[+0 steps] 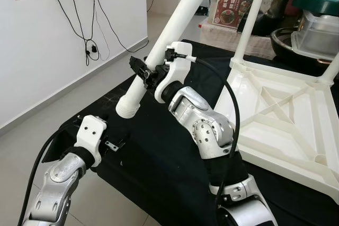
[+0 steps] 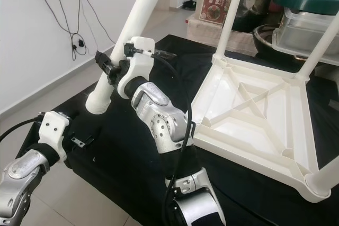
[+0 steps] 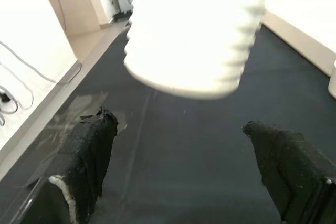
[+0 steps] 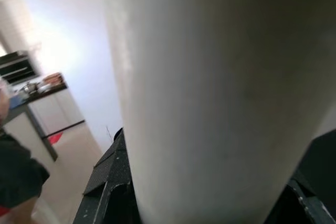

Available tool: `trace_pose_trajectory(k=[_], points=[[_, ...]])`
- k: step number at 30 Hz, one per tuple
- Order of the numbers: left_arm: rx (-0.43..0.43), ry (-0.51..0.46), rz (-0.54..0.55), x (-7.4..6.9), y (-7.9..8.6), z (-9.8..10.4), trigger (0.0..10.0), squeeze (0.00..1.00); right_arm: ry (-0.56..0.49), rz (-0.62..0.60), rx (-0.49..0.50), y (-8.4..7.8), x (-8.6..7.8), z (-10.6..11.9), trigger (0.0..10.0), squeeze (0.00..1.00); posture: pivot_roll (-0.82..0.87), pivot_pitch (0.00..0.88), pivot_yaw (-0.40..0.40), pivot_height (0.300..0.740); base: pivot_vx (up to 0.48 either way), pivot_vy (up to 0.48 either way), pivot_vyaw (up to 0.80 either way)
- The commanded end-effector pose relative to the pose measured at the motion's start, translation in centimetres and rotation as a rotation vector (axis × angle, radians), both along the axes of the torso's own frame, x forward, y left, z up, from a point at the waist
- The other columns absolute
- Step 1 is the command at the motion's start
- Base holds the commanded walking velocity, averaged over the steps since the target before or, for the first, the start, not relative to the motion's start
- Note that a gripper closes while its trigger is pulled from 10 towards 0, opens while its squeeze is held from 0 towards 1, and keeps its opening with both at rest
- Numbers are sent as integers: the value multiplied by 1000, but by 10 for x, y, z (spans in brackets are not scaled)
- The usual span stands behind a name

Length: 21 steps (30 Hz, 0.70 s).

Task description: Building children table

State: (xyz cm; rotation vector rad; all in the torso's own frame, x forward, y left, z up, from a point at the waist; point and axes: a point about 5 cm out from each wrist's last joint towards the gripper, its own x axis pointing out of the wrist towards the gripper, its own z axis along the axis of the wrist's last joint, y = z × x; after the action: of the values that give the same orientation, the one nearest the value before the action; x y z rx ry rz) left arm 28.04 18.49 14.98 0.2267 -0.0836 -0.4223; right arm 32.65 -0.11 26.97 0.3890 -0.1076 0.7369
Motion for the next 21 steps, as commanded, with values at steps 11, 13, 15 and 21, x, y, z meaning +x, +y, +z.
trace_pose_trajectory(k=[11, 13, 15, 21], points=[[-67, 29, -148, 12, -33, 1, 10000, 0, -87, 107, -29, 10, -23, -6, 0, 0, 69, 0, -11, 740, 0, 0, 0], [-80, 25, -170, 14, -38, 5, 10000, 0, -96, 109, -43, 10, -24, -7, 0, 0, 68, 0, -12, 740, 0, 0, 0], [-90, 20, -190, 15, -43, 8, 10000, 0, -105, 108, -58, 10, -25, -9, 0, 0, 68, 0, -11, 740, 0, 0, 0], [-101, 10, -218, 17, -49, 14, 10000, 0, -124, 94, -87, 8, -25, -13, 0, 0, 65, 0, -7, 740, 0, 0, 0]])
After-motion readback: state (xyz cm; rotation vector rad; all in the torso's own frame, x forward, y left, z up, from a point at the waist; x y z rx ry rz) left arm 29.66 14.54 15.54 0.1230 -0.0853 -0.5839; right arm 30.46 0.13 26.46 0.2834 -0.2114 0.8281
